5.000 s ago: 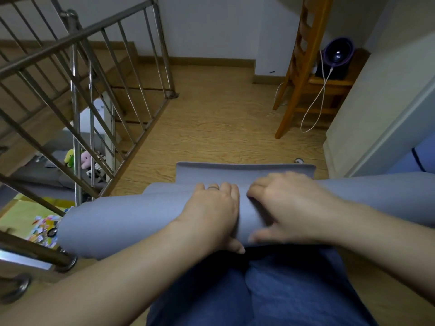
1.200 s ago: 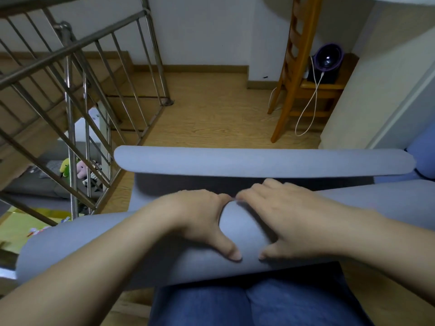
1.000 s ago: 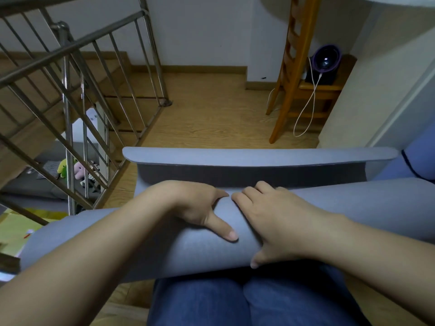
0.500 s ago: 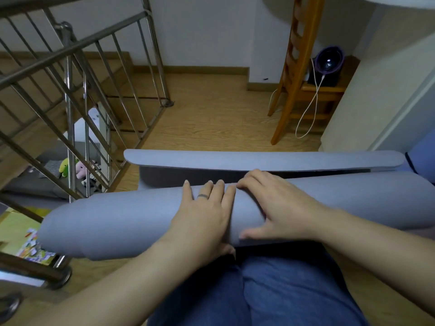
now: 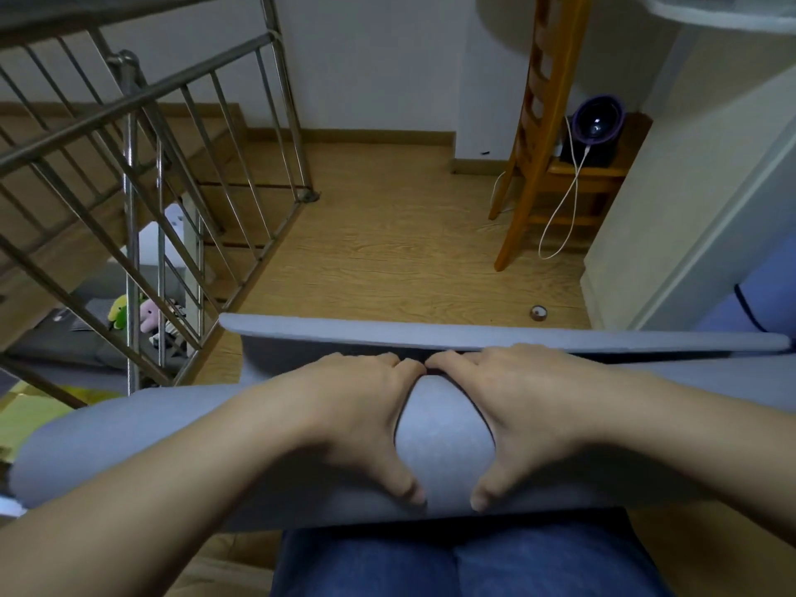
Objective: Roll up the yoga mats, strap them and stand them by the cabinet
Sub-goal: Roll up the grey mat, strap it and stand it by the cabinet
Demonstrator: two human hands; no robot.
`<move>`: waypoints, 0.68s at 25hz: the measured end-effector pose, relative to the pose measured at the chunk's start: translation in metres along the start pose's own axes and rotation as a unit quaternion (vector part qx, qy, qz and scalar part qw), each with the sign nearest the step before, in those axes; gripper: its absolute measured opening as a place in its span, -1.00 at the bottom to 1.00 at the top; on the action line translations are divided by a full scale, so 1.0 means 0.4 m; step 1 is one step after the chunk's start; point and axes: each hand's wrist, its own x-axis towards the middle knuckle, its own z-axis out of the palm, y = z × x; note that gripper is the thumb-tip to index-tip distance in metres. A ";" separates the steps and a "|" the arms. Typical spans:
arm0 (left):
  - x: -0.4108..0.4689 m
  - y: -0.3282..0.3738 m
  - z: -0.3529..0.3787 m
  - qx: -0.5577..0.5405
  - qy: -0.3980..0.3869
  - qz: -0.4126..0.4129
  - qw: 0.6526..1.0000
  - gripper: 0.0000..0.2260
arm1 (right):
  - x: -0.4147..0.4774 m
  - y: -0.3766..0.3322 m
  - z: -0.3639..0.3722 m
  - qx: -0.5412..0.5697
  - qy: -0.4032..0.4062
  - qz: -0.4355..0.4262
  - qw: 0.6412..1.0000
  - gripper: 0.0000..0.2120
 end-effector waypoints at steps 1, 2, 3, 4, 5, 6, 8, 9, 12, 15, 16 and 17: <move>0.000 0.000 0.003 0.001 -0.013 0.003 1.000 -0.12 | -0.006 -0.006 0.000 -0.004 0.002 0.001 1.000 -0.04; 0.004 0.000 0.005 0.001 -0.022 0.003 1.000 -0.13 | -0.008 -0.008 0.003 -0.007 0.007 0.004 1.000 -0.05; 0.010 -0.002 0.005 -0.006 -0.031 -0.002 1.000 -0.14 | -0.009 -0.008 0.005 -0.007 0.011 0.007 1.000 -0.07; 0.016 -0.003 0.001 -0.024 -0.038 -0.009 0.999 -0.13 | -0.011 -0.007 0.006 -0.003 0.015 0.004 1.000 -0.11; 0.019 -0.007 -0.004 -0.048 -0.046 -0.019 0.998 -0.12 | -0.013 -0.007 0.005 0.001 0.019 -0.004 1.000 -0.15; 0.021 -0.010 -0.007 -0.066 -0.053 -0.029 0.996 -0.12 | -0.014 -0.006 0.004 0.002 0.024 -0.012 1.000 -0.18; 0.021 -0.011 -0.007 -0.066 -0.051 -0.038 0.996 -0.17 | -0.015 -0.005 0.000 0.004 0.029 -0.016 0.999 -0.23; 0.018 -0.009 -0.006 -0.048 -0.034 -0.034 0.998 -0.21 | -0.011 -0.001 -0.001 -0.004 0.035 -0.016 0.999 -0.24; 0.009 -0.009 0.002 0.043 0.030 -0.019 0.998 -0.33 | 0.018 0.022 -0.005 -0.017 0.045 -0.011 0.999 -0.28; 0.017 0.000 0.021 0.116 0.098 -0.039 0.988 -0.46 | 0.046 0.046 -0.007 0.037 0.034 0.010 0.999 -0.35; 0.026 -0.003 0.035 0.119 0.141 -0.034 0.982 -0.49 | 0.053 0.052 -0.005 0.056 0.036 0.017 0.998 -0.38; 0.034 -0.003 0.047 0.115 0.170 -0.031 0.978 -0.47 | 0.058 0.056 -0.003 0.072 0.043 0.024 0.996 -0.44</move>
